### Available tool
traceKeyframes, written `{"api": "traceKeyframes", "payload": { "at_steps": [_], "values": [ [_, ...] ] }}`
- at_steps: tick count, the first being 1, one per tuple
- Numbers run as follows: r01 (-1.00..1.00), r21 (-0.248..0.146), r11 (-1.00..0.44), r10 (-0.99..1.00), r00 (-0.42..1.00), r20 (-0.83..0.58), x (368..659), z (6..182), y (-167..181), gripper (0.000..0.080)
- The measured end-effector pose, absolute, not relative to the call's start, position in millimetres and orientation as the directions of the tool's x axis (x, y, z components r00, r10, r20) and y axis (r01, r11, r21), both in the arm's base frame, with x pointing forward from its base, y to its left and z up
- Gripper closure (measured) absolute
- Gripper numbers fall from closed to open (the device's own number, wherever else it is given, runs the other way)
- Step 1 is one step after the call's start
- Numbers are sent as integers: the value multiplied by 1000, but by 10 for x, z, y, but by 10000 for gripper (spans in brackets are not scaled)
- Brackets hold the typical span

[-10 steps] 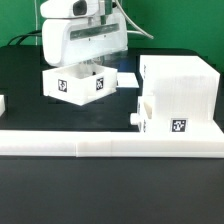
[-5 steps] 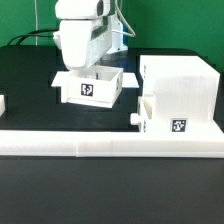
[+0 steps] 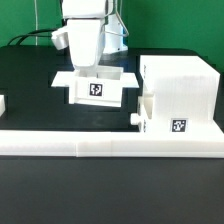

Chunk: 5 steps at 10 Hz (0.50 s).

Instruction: Assemble drawer

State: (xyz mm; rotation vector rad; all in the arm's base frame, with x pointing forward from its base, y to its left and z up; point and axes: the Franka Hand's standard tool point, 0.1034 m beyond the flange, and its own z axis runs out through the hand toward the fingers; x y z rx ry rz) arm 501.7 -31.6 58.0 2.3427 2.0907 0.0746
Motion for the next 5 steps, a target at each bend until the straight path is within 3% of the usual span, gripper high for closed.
{"api": "traceKeyframes", "payload": {
  "at_steps": [3,5],
  "values": [
    [993,29,-118,992,117,39,5302,596,-335,758],
    [992,28,-119,992,118,40,5307,579,-339,758]
  ]
}}
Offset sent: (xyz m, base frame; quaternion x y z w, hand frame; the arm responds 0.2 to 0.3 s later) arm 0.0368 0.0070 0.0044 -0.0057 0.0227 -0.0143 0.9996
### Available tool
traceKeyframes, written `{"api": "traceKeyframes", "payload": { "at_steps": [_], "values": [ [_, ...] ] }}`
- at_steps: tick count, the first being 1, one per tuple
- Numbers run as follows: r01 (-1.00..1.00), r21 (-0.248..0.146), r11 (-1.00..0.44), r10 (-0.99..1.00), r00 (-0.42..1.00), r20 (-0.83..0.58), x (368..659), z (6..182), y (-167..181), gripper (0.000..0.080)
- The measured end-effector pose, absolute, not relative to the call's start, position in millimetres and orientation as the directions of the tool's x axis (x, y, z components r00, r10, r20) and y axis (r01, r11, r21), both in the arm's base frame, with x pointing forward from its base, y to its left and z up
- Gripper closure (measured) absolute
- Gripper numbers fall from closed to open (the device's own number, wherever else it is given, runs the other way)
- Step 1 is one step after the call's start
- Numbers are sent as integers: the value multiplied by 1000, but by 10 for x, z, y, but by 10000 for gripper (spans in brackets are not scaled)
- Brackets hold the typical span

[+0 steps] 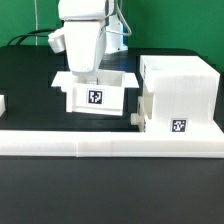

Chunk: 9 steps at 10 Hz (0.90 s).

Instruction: Assemble drawer

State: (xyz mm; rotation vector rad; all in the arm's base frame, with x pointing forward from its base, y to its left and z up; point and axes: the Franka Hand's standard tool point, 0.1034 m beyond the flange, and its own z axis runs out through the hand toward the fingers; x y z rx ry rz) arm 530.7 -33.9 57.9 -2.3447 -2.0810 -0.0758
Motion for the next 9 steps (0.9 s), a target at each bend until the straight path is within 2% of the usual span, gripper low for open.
{"api": "traceKeyframes", "payload": {
  "at_steps": [2,4,7,9],
  "values": [
    [993,24,-112,993,111,39,5288,564,-354,758],
    [995,0,-99,994,99,39,5251,543,-378,758],
    [993,7,-118,992,117,46,5461,595,-287,758],
    [992,6,-126,991,125,46,5467,593,-265,758]
  ]
}}
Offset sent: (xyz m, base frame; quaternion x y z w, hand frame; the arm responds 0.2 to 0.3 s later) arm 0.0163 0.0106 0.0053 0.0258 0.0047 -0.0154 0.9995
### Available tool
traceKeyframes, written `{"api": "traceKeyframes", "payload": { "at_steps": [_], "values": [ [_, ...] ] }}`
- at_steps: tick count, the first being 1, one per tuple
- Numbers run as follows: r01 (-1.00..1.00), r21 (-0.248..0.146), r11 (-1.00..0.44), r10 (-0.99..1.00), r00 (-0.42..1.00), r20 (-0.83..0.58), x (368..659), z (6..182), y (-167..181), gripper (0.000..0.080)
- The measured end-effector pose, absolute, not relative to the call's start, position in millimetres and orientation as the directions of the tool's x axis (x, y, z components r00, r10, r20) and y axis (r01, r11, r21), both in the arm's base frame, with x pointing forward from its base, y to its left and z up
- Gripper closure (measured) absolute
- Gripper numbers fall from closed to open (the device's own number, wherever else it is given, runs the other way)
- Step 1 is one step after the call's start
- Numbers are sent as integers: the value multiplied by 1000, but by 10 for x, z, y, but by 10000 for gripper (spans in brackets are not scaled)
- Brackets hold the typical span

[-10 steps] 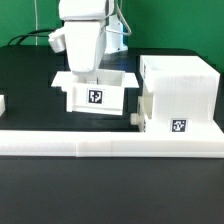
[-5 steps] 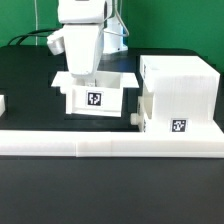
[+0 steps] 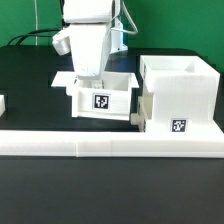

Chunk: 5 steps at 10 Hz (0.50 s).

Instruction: Assemble drawer

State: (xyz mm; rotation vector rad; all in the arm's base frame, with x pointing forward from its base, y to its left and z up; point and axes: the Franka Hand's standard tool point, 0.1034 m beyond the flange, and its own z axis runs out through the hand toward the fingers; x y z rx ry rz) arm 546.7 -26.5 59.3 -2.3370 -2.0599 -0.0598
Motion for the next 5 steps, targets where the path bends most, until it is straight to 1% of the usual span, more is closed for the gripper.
{"api": "traceKeyframes", "payload": {
  "at_steps": [5],
  "values": [
    [992,5,-128,991,127,46,5464,588,-272,758]
  ]
}}
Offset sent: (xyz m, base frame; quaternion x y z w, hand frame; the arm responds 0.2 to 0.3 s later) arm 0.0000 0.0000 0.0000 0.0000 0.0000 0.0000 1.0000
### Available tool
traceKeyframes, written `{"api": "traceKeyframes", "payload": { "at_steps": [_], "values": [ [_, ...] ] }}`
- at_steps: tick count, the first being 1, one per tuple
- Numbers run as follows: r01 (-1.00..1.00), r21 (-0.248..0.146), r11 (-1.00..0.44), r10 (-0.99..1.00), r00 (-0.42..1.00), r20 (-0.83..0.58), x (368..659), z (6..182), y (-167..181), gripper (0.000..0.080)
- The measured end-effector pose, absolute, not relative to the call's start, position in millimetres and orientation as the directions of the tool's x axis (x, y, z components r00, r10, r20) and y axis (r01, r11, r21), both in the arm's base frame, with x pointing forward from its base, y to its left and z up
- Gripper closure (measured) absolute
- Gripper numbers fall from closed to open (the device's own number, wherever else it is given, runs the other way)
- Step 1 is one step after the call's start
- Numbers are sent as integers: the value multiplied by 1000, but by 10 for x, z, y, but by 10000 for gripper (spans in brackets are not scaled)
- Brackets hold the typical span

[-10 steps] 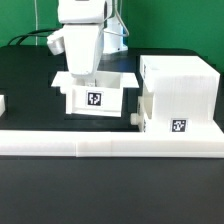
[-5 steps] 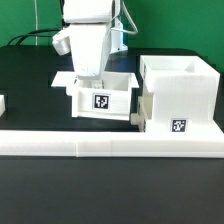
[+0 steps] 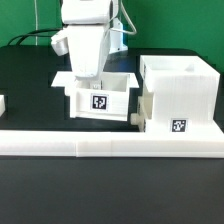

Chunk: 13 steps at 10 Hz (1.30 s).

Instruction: Assemble drawer

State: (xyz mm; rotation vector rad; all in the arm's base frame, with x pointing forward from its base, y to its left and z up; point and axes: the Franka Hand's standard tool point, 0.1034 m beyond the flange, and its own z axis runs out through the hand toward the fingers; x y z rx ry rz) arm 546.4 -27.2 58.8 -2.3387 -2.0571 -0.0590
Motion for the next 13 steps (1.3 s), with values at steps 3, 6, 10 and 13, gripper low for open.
{"api": "traceKeyframes", "payload": {
  "at_steps": [3,6,10,13],
  "values": [
    [995,4,-102,993,102,53,5480,604,-104,758],
    [992,-12,-122,991,122,56,5439,575,-16,758],
    [994,-12,-105,993,105,53,5436,571,6,758],
    [995,-7,-97,994,97,52,5432,564,62,757]
  ]
}}
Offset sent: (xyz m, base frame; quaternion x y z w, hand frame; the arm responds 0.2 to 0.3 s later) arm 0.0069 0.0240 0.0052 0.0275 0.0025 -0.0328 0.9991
